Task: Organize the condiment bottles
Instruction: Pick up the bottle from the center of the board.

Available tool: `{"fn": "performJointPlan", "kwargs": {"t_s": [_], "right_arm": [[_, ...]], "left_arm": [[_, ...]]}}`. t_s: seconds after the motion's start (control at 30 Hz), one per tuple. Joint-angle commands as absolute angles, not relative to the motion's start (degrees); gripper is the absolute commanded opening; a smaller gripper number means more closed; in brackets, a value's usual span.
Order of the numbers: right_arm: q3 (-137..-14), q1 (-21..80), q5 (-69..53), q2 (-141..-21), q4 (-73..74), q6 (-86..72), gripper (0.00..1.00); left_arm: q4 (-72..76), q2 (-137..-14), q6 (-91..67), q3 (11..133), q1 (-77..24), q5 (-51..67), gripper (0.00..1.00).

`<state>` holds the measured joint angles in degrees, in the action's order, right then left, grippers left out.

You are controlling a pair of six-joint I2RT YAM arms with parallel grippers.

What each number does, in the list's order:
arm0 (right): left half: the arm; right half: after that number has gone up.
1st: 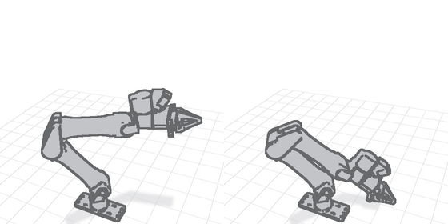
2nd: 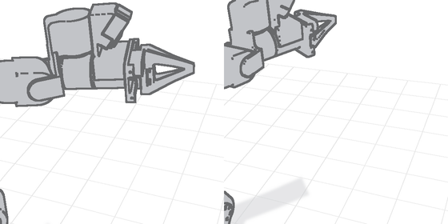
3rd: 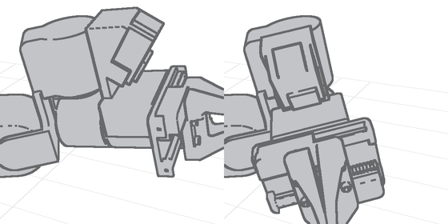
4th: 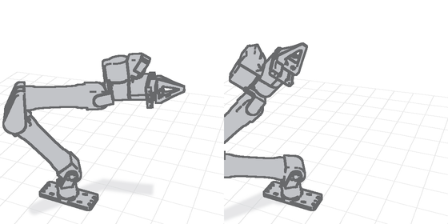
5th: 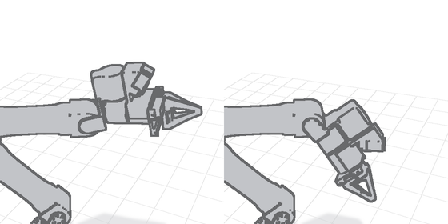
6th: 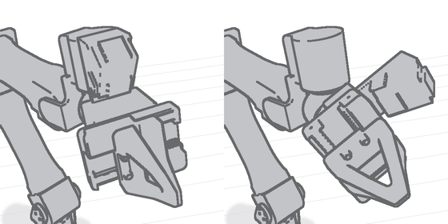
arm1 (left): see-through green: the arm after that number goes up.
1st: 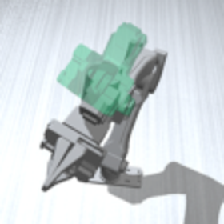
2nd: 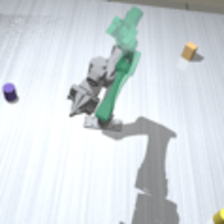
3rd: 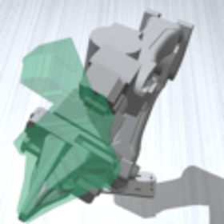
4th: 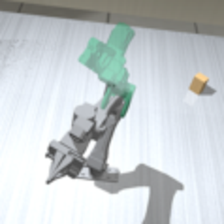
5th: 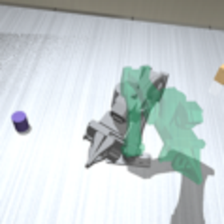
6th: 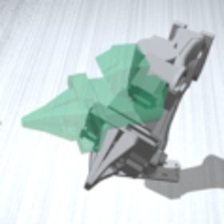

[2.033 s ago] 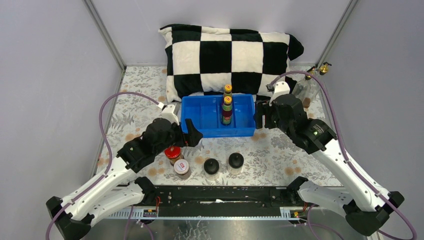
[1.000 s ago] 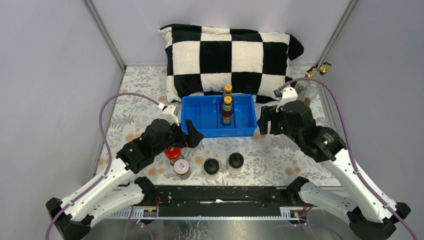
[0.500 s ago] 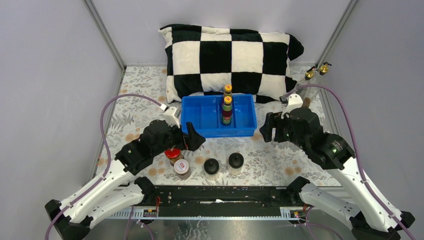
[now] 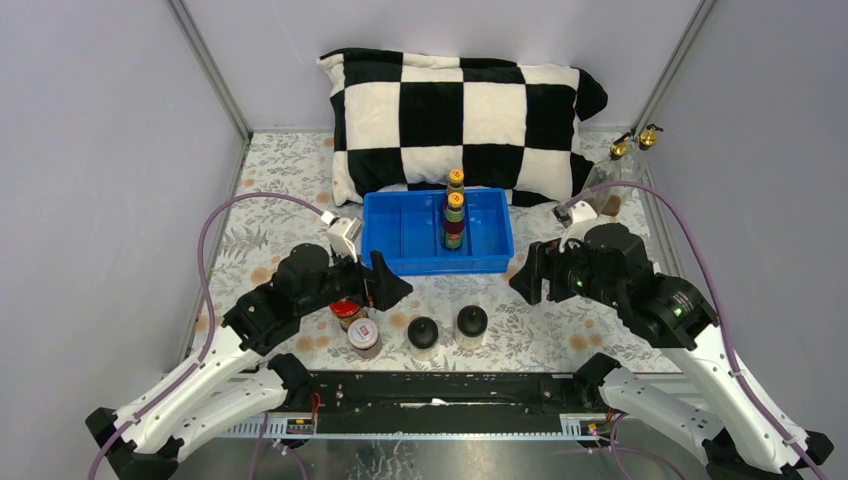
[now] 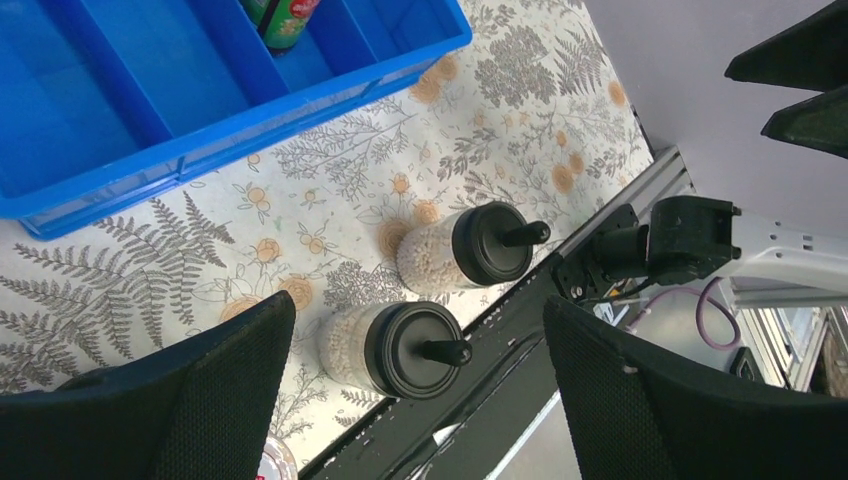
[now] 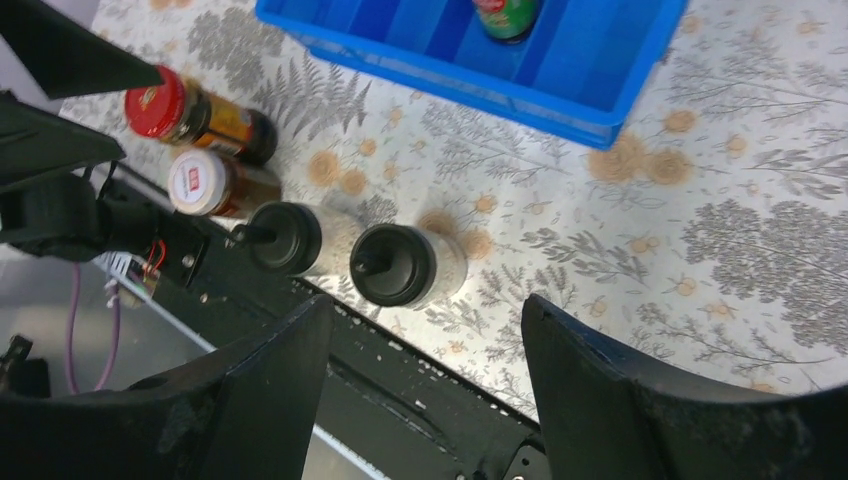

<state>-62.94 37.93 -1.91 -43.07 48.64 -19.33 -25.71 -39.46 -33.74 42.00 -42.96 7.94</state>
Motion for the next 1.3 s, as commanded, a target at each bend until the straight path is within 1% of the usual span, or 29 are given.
{"fn": "performJointPlan", "kwargs": {"t_s": [0.0, 0.1, 0.3, 0.4, 0.5, 0.8, 0.93, 1.27], "right_arm": [[-61.01, 39.78, -8.48, -43.13, 48.42, -18.63, 0.76], [-59.57, 44.15, -6.2, -44.56, 48.16, -19.87, 0.77], [-57.23, 57.98, 7.33, -50.59, 47.44, -24.19, 0.79], [-56.39, 64.33, 13.76, -52.86, 45.84, -26.11, 0.82], [-55.78, 67.55, 19.63, -55.07, 44.85, -27.53, 0.86], [-49.6, 68.64, 22.29, -56.24, 33.98, -26.36, 0.88], [-48.78, 68.59, 22.25, -59.19, 32.59, -25.73, 0.89], [-47.69, 68.64, 19.81, -61.78, 30.67, -25.77, 0.9]], "left_arm": [[-23.72, -39.34, -33.03, 40.53, -42.87, 11.29, 0.97], [-23.75, -40.14, -32.5, 40.62, -43.18, 12.08, 0.98], [-23.81, -40.06, -32.72, 38.82, -43.46, 11.41, 0.98], [-23.82, -39.53, -33.12, 38.19, -43.66, 10.84, 0.98], [-23.9, -39.46, -33.22, 38.34, -43.73, 10.59, 0.98], [-24.16, -39.48, -33.22, 38.77, -43.78, 10.11, 0.98], [-24.12, -39.55, -33.14, 38.85, -43.86, 10.31, 0.98], [-24.12, -40.09, -32.92, 39.11, -43.9, 10.36, 0.98]]}}
